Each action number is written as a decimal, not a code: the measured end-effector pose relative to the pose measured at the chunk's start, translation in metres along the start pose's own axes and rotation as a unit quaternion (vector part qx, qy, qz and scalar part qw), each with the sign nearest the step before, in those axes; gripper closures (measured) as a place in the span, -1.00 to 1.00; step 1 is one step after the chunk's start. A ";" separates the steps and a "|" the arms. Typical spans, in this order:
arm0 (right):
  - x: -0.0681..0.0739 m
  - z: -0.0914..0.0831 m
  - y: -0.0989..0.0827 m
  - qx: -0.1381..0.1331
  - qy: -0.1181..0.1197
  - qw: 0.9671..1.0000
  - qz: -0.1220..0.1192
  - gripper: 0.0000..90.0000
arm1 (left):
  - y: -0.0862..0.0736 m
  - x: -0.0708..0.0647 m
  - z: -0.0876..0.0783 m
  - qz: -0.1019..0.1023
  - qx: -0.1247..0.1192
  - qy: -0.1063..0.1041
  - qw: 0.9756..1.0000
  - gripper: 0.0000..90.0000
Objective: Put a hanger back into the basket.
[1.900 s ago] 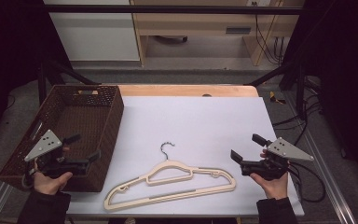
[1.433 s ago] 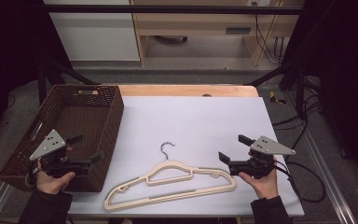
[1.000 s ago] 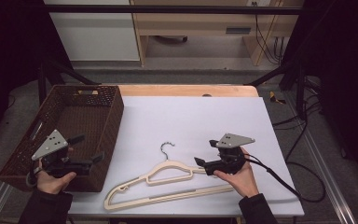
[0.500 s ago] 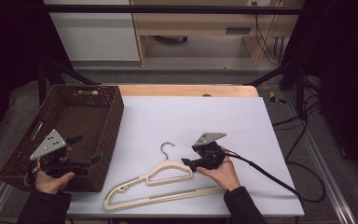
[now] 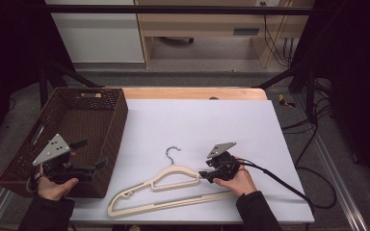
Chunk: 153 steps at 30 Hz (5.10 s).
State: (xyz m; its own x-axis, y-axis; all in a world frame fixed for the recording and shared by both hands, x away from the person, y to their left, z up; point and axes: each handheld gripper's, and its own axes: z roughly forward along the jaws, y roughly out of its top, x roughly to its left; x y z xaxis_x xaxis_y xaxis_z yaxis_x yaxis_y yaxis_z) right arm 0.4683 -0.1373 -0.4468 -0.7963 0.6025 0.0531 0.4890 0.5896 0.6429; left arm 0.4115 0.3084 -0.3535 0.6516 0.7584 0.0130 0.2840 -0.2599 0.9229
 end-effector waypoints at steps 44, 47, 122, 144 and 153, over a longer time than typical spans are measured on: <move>0.010 0.020 0.021 -0.010 0.028 0.999 -0.021 0.67 | 0.003 -0.070 0.060 0.053 0.089 -0.054 0.993 -0.86; 0.002 0.014 0.014 -0.003 0.028 0.999 -0.020 0.51 | 0.003 -0.069 0.059 0.049 0.085 -0.054 0.994 -0.86; -0.010 -0.011 -0.012 0.029 0.065 0.993 -0.097 0.77 | -0.026 -0.067 0.206 0.061 0.272 -0.088 0.956 -0.10; -0.009 -0.004 -0.013 0.033 0.057 0.994 -0.089 0.75 | -0.024 -0.079 0.205 0.140 0.289 -0.101 0.942 0.68; -0.009 -0.008 -0.008 -0.011 0.064 0.996 -0.061 0.30 | -0.016 -0.094 0.183 0.176 0.254 -0.074 0.948 0.68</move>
State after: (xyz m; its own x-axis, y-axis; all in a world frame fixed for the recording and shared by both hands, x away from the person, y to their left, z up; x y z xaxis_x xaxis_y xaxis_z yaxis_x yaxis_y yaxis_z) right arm 0.4685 -0.1516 -0.4458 -0.8887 0.4533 0.0690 0.3789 0.6412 0.6673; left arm 0.4748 0.1320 -0.4396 0.8502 0.4881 0.1975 0.3076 -0.7649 0.5660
